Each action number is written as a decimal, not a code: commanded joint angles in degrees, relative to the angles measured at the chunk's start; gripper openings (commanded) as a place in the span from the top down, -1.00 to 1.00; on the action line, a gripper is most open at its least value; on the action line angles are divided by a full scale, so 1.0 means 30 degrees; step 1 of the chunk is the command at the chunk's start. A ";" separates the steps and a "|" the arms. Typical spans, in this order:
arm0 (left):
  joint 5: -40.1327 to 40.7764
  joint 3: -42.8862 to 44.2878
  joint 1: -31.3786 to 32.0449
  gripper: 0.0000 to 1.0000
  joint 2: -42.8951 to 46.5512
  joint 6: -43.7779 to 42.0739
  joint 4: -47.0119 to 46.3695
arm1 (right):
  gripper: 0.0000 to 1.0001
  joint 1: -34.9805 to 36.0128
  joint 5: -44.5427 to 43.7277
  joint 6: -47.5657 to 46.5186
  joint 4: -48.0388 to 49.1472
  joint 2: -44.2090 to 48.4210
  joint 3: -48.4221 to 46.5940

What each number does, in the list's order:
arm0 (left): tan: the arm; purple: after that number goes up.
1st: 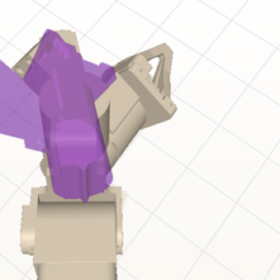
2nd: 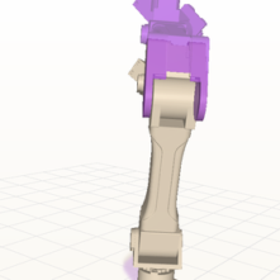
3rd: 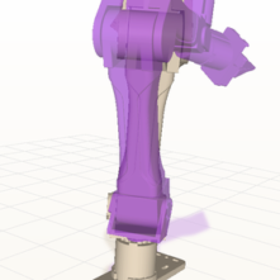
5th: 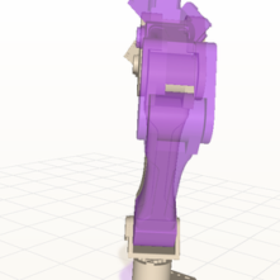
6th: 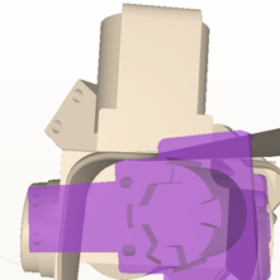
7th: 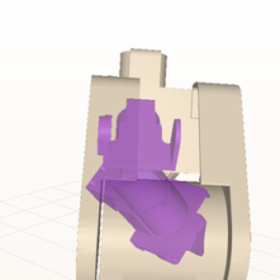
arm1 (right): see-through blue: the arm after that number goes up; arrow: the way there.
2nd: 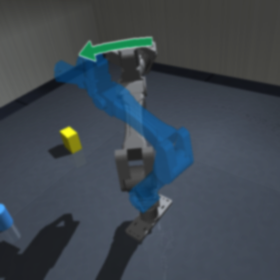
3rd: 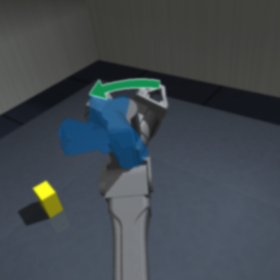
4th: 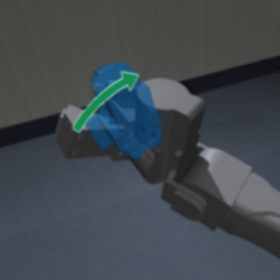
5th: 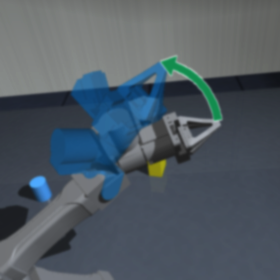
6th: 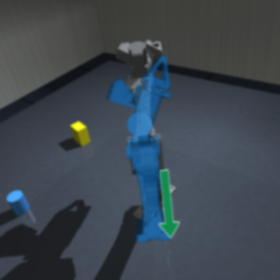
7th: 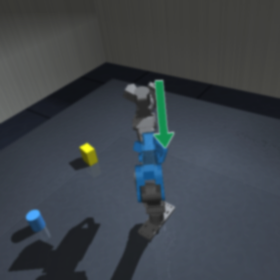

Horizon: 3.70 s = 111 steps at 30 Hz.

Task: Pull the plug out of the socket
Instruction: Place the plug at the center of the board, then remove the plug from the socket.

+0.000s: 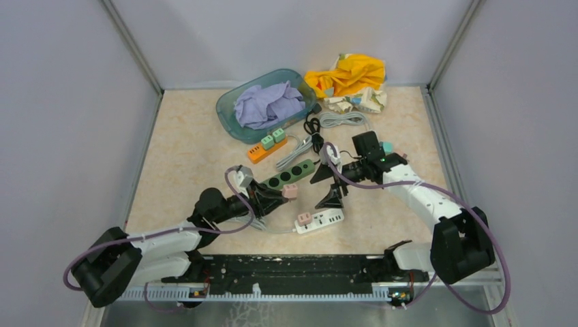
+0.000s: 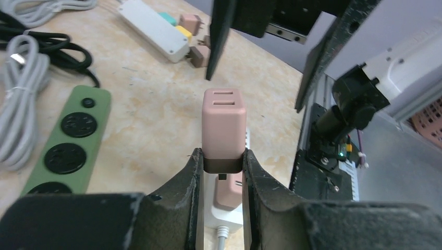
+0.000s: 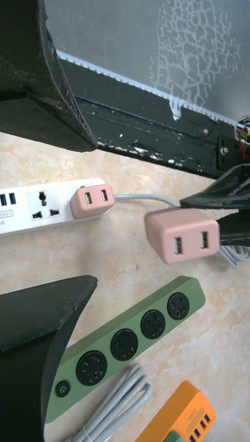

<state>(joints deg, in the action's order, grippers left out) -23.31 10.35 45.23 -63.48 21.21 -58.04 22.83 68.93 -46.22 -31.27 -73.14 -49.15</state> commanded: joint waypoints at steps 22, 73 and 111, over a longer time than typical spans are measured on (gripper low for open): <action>0.0736 -0.1456 -1.1677 0.96 0.3437 0.5755 0.7340 | -0.76 -0.0798 -0.1274 0.0330 0.1223 0.0856 -0.0142; 0.2133 0.2893 -1.6137 -1.00 0.0583 1.0282 1.6130 | -0.77 -0.0828 -0.1065 -0.0631 0.0904 0.1187 0.0093; -0.6012 -0.1647 -1.0641 -1.00 0.4943 0.7242 0.5444 | -0.77 -0.0842 -0.0078 -0.1184 0.1213 0.1124 0.0779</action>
<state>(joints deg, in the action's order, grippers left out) -44.91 5.45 5.89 -50.13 50.11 -38.20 20.82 66.11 -48.42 -29.47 -71.16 -47.24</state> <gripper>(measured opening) 0.998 0.884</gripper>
